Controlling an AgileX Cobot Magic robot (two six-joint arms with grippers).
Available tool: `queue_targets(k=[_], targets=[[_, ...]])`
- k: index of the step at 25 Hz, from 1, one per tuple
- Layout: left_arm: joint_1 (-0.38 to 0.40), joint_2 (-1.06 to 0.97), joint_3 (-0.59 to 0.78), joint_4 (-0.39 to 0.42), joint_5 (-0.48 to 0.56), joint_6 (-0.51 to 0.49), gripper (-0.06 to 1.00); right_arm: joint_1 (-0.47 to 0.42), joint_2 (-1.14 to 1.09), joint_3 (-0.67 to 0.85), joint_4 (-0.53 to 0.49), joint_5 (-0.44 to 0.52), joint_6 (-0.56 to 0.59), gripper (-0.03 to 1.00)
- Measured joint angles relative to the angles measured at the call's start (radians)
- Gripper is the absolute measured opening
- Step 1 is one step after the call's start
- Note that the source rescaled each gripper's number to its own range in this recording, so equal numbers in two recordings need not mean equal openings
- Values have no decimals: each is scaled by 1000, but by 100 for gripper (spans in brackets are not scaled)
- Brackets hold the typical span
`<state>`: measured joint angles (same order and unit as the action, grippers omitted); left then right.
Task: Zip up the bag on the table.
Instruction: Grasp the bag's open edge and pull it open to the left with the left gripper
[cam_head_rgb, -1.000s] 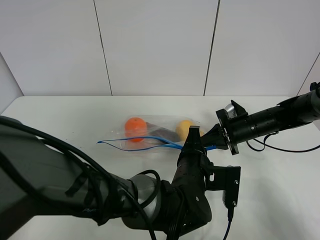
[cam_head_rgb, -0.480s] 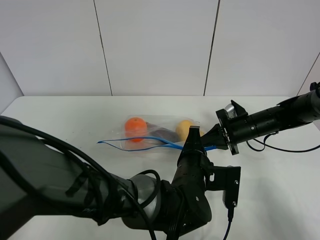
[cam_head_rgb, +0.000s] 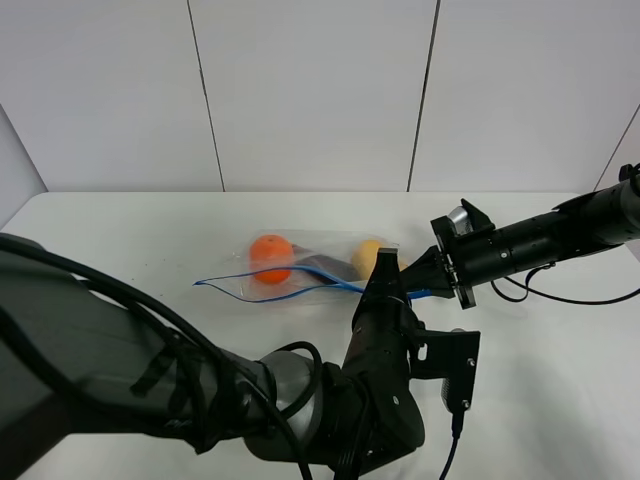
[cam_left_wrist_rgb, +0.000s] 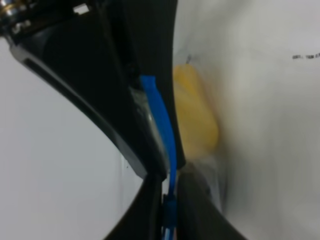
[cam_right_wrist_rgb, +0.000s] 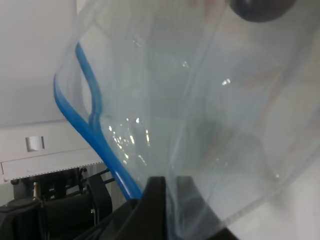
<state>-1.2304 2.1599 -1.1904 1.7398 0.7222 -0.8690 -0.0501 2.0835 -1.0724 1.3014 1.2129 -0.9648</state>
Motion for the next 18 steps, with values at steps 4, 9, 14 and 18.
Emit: queue_targets(k=[4, 9, 14, 18], targets=[[0, 0, 0, -1, 10, 20, 0, 0, 0, 0, 3, 1, 0, 0], [-3, 0, 0, -25, 31, 24, 0, 0, 0, 0, 0, 3, 0, 0], [-4, 0, 0, -77, 39, 26, 0, 0, 0, 0, -10, 2, -1, 0], [-4, -9, 0, -92, 52, 28, 0, 0, 0, 0, -12, 4, -1, 0]])
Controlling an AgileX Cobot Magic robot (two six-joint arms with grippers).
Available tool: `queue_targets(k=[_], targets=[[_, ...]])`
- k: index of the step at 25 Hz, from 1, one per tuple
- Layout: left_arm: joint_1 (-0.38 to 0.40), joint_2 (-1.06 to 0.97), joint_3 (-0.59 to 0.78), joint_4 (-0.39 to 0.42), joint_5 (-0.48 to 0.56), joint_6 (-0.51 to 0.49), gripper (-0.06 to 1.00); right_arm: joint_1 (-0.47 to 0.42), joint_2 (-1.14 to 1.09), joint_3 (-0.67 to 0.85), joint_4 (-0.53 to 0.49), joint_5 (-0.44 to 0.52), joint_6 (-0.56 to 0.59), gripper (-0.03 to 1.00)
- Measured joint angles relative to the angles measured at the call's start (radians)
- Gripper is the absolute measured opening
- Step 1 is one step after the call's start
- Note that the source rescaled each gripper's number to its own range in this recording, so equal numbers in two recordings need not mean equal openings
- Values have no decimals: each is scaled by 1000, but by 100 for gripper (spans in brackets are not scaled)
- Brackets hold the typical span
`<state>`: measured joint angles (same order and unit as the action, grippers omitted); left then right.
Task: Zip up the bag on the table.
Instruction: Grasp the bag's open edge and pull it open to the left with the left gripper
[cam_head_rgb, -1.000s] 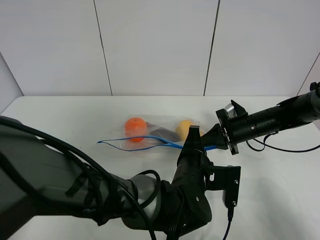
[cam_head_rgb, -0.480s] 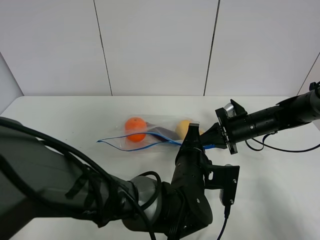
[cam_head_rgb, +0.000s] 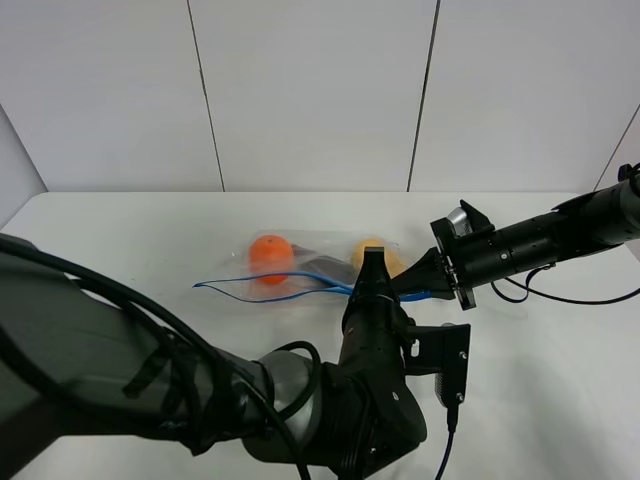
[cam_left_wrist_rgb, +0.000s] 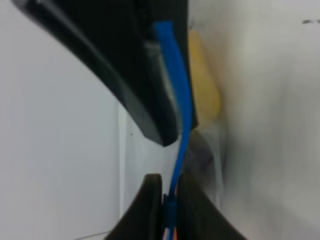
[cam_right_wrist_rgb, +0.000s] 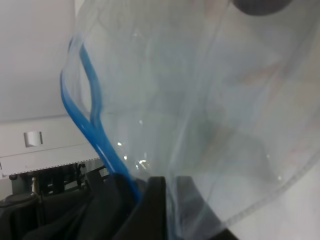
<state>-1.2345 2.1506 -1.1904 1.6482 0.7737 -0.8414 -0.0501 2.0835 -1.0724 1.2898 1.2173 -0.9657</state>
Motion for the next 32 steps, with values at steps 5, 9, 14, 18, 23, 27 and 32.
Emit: queue_targets(k=[5, 9, 14, 18, 23, 27, 32], targets=[[0, -1, 42, 6, 9, 2, 0, -25, 0, 0, -26, 4, 1, 0], [0, -11, 113, 26, 24, -13, 0, -34, 0, 0, -65, 2, 1, 0], [21, -56, 188, 43, 32, -63, 0, -34, 0, 0, -59, 2, 1, 0], [46, -84, 249, 48, 34, -83, 0, -34, 0, 0, -58, 1, 1, 0], [83, -108, 326, 52, 41, -104, 0, -34, 0, 0, -56, 1, 1, 0], [102, -123, 372, 57, 48, -128, 0, -34, 0, 0, -55, 1, 1, 0], [149, -159, 400, 58, 50, -188, 0, -34, 0, 0, -52, 1, 1, 0]])
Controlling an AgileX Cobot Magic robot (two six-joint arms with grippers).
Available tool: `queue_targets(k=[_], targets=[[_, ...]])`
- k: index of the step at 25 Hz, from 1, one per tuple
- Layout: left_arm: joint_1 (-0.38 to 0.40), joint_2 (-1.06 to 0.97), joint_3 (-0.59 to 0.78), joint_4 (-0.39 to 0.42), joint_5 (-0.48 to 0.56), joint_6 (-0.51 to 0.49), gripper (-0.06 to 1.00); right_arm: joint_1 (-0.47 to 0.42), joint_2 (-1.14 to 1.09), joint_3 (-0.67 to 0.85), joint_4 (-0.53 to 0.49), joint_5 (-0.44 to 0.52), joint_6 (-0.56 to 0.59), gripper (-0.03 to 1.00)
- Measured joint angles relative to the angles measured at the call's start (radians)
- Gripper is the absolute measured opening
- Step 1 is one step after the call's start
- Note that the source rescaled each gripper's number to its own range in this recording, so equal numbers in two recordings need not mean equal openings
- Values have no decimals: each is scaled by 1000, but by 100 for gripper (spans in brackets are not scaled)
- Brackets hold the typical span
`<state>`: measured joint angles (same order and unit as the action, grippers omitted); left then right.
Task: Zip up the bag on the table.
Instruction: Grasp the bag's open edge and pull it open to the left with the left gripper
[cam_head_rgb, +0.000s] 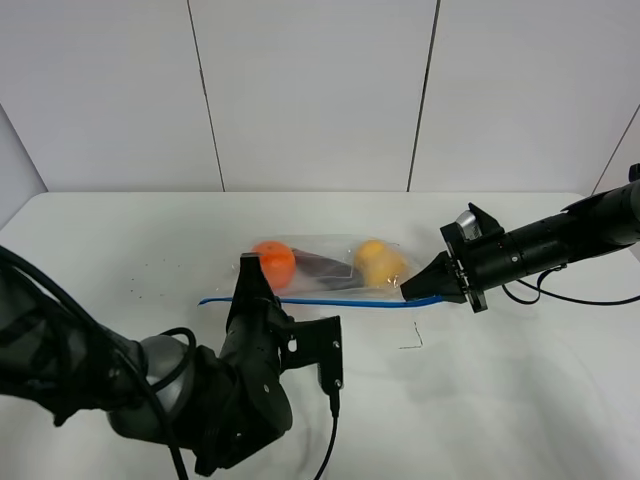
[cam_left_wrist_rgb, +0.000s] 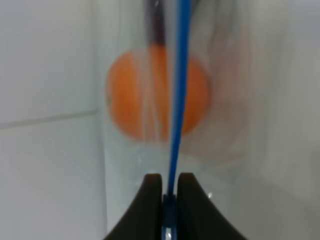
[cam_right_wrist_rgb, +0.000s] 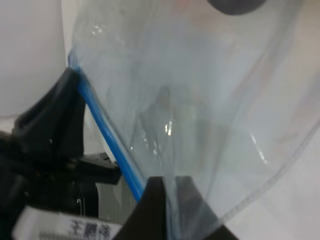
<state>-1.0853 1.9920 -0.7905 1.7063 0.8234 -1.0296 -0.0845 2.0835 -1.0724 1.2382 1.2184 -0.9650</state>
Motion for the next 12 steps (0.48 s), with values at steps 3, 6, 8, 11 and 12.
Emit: queue_targets(k=[3, 6, 8, 11, 12], targets=[[34, -18, 14, 1, 0, -4, 0, 0, 0, 0, 3, 0, 0, 0], [69, -25, 32, 8, -3, -4, 0, 0, 0, 0, 7, 0, 0, 0], [89, -28, 44, 8, -3, -5, 0, 0, 0, 0, 7, 0, 0, 0], [114, -30, 64, 7, -1, -5, 0, 0, 0, 0, 7, 0, 0, 0], [120, -30, 67, 5, 0, -5, 0, 0, 0, 0, 7, 0, 0, 0]])
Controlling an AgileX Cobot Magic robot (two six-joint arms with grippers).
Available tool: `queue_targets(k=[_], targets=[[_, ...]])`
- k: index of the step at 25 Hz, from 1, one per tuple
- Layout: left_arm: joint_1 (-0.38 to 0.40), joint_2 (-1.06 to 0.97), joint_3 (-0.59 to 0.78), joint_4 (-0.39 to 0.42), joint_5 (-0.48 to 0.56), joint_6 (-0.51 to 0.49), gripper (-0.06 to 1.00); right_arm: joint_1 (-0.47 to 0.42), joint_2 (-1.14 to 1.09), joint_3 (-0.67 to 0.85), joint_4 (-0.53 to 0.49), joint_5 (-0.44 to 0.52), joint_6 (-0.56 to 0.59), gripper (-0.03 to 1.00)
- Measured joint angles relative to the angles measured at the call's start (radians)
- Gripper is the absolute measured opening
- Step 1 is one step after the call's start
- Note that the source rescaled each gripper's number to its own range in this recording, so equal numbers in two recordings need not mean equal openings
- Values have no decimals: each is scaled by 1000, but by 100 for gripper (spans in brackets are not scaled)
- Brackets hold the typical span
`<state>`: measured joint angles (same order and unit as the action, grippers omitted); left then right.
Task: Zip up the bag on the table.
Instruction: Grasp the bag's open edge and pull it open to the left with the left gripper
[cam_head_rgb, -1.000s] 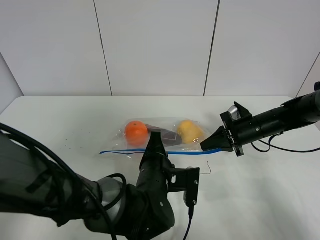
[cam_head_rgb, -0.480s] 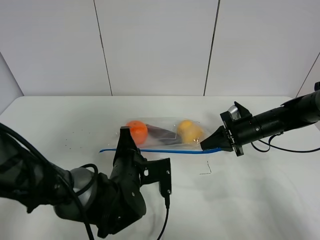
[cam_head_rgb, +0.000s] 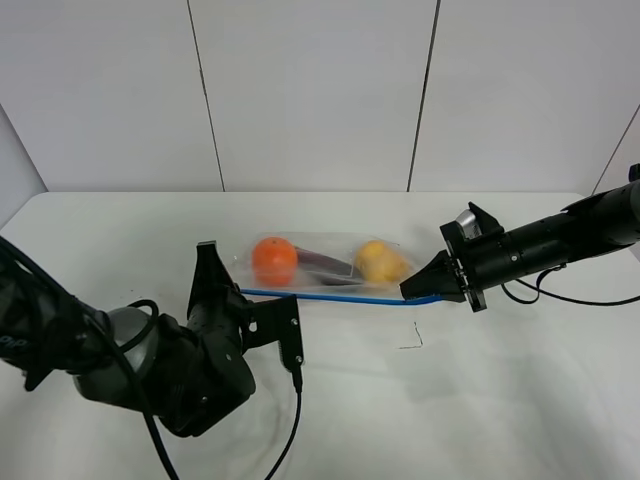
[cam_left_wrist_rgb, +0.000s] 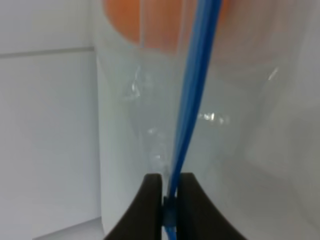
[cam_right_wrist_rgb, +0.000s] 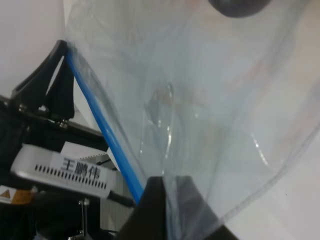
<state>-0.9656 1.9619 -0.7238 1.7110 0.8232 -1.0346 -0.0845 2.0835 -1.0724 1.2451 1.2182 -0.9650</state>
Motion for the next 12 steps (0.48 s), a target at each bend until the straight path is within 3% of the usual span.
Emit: queue_targets(k=[12], targets=[[31, -1, 6, 3, 0, -6, 0, 0, 0, 0, -1, -1, -1, 0]])
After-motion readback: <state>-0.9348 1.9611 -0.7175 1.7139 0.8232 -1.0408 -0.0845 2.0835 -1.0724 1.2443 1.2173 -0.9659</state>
